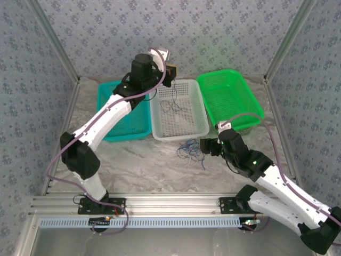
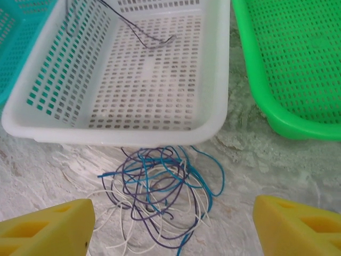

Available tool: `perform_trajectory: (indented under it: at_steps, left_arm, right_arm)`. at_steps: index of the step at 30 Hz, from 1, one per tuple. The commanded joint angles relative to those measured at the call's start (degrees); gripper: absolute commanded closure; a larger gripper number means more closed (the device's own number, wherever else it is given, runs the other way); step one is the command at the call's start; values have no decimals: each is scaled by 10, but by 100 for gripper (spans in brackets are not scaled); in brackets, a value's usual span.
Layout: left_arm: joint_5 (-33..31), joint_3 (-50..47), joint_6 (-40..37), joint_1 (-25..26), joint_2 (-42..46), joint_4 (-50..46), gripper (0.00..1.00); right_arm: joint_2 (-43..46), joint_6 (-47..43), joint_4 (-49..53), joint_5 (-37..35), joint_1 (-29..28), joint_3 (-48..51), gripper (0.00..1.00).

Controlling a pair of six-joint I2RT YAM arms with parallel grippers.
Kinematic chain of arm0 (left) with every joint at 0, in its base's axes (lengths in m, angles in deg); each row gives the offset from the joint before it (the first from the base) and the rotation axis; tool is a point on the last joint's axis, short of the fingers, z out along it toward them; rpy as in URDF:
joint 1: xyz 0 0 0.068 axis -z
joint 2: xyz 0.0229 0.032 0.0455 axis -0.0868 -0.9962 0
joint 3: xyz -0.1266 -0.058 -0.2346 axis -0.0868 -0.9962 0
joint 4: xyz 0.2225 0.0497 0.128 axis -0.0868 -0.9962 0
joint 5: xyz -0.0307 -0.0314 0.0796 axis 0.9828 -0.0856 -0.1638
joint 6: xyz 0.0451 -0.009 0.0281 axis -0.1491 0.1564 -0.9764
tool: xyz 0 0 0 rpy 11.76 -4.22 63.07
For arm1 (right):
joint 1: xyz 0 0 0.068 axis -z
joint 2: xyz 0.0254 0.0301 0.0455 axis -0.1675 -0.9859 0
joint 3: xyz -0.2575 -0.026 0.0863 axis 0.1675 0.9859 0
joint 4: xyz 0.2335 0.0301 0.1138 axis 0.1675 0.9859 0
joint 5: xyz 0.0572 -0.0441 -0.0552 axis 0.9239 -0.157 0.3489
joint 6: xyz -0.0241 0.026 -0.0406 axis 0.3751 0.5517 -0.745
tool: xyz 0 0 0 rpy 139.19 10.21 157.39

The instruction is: Untangle the cables

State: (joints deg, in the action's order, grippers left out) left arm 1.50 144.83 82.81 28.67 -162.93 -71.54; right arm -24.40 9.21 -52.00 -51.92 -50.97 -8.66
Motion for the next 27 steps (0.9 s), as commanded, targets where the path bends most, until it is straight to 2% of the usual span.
perform_trajectory:
  at_steps: [1, 5, 7, 9, 12, 16, 17, 21, 27]
  left_arm:
    - [48, -1, 30, -1, -14, 30, 95]
    - [65, -5, 49, -1, -46, 16, 94]
    - [57, 0, 54, -2, -61, -9, 86]
    - [41, 12, 63, -2, -79, -47, 71]
    - [37, 27, 75, -1, -94, -98, 33]
    - [33, 26, 75, 5, -90, -135, 5]
    - [28, 20, 74, 8, -83, -140, 1]
    - [4, -39, 64, 29, -30, -110, 1]
    - [-10, -168, 71, 53, 72, -35, 0]
  right_arm:
    - [6, 20, 27, 2, 3, 14, 20]
    - [-4, 43, 36, 5, 4, 24, 20]
    - [-16, 52, 55, 8, 5, 27, 20]
    - [-34, 62, 67, 8, 6, 27, 21]
    - [-58, 75, 72, 10, 9, 30, 22]
    - [-82, 87, 43, 31, 18, 44, 25]
    - [-86, 91, 40, 34, 19, 50, 26]
    - [-100, 101, 12, 40, 31, 73, 32]
    - [-100, 103, -22, 78, 40, 94, 34]
